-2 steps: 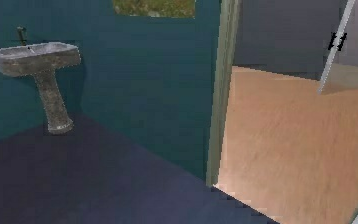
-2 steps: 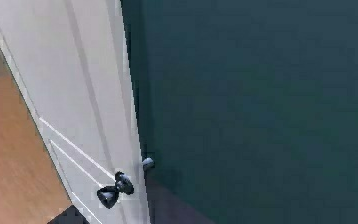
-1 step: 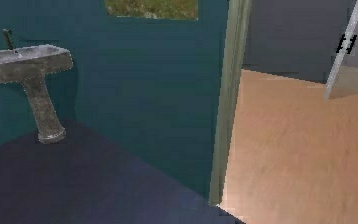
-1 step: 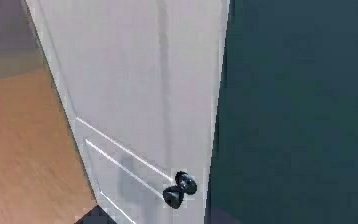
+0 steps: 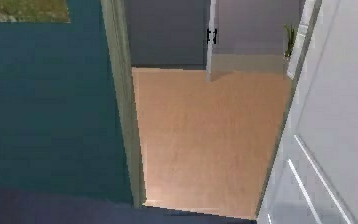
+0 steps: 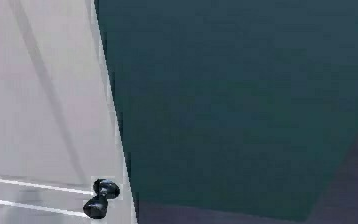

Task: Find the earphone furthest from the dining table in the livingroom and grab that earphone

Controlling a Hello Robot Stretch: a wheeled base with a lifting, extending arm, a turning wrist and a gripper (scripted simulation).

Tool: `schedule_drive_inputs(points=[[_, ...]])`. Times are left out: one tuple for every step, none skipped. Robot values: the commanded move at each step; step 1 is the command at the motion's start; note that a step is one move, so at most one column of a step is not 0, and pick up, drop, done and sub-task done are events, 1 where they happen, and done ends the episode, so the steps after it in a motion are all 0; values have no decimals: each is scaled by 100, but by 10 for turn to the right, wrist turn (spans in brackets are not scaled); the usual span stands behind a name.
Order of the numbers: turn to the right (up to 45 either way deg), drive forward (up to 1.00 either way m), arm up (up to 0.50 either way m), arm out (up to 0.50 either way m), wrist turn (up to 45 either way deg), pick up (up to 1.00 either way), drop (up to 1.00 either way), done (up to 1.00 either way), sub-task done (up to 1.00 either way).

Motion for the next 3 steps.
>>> schedule_drive_inputs(points=[[30,0,0,0,0,0,0,0,0],[0,100,0,0,0,0,0,0,0],[60,0,0,0,0,0,0,0,0]])
